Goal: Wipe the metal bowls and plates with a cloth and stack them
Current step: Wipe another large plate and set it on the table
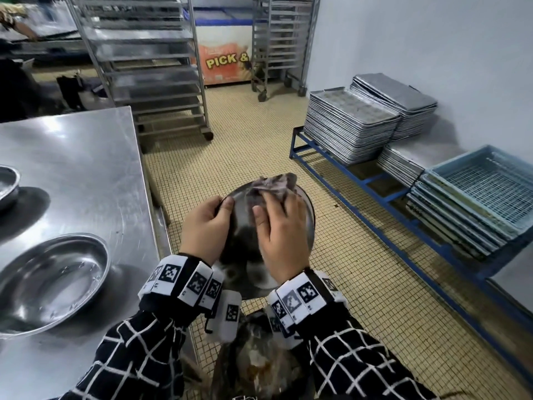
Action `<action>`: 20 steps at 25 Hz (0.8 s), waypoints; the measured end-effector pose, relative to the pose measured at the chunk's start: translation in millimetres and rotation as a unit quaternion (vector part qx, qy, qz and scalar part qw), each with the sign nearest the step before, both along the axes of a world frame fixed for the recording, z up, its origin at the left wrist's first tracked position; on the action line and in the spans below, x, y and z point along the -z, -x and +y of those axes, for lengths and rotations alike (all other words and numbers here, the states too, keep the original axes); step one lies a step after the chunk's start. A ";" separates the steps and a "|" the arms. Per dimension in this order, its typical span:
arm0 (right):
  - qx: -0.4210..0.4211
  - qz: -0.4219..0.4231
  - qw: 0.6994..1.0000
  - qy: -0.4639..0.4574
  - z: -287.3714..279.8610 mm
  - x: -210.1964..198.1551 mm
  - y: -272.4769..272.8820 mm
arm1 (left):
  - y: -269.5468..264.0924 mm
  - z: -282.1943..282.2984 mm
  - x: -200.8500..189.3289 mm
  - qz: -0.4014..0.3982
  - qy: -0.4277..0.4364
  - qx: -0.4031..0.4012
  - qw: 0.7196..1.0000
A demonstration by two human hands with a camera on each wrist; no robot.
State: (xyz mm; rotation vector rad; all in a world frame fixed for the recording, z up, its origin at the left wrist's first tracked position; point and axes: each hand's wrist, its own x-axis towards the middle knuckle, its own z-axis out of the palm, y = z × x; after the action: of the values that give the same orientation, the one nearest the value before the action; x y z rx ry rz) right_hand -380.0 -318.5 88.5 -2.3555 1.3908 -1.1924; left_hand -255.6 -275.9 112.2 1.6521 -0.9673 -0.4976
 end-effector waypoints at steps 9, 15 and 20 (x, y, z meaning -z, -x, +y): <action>0.010 -0.270 0.890 -0.368 -36.8 21.3 23.5 | -8.3 5.2 3.8 -0.012 -0.002 -0.052 0.999; -0.093 -0.133 0.978 -0.128 5.6 16.0 5.8 | -2.5 4.0 5.1 -0.033 -0.039 -0.061 0.997; -0.048 -0.012 0.997 -0.056 -5.9 10.7 -14.2 | 0.0 5.5 -1.5 -0.091 -0.017 -0.041 0.995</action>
State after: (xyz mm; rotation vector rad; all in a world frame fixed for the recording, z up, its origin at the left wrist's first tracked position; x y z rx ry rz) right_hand -365.9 -324.4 77.8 -2.2963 1.2854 -1.0829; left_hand -255.6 -270.4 113.7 1.7840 -1.0226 -0.3147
